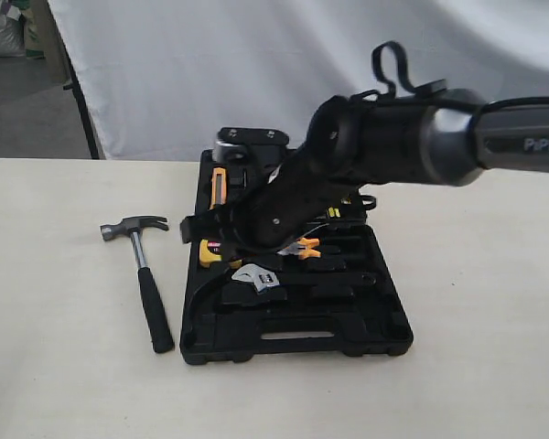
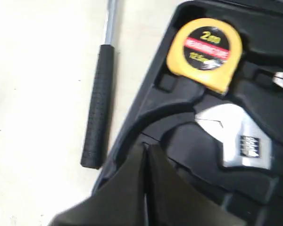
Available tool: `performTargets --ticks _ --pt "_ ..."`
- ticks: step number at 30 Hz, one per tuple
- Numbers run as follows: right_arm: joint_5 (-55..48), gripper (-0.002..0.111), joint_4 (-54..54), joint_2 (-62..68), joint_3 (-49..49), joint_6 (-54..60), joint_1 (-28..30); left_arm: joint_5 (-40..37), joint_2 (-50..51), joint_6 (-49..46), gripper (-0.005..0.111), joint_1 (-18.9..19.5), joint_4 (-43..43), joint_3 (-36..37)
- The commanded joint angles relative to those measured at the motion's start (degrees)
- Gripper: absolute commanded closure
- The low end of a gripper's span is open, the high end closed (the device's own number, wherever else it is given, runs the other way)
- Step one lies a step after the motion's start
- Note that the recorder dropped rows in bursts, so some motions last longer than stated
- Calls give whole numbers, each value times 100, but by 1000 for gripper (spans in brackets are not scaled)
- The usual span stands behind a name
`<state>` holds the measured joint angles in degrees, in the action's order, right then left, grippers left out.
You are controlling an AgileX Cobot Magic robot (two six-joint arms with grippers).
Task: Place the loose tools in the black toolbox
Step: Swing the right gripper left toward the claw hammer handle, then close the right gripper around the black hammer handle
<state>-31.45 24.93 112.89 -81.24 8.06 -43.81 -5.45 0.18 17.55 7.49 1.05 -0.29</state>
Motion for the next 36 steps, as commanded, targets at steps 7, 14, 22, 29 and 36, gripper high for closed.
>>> performTargets --ticks 7,14,22,29,36 --pt "1795 93 52 645 -4 -28 -914 41 -18 27 106 145 25 -15" --pt "1703 49 52 941 -316 235 -1016 41 -18 27 106 145 25 -15" --pt "1549 44 52 1399 -650 634 -1282 41 -18 27 106 145 25 -15" --pt "1442 44 44 1908 -1030 1124 -1341 41 -18 27 106 145 25 -15" --pt "1000 86 -358 2098 -1229 1126 -1341 41 -18 27 106 145 25 -15"
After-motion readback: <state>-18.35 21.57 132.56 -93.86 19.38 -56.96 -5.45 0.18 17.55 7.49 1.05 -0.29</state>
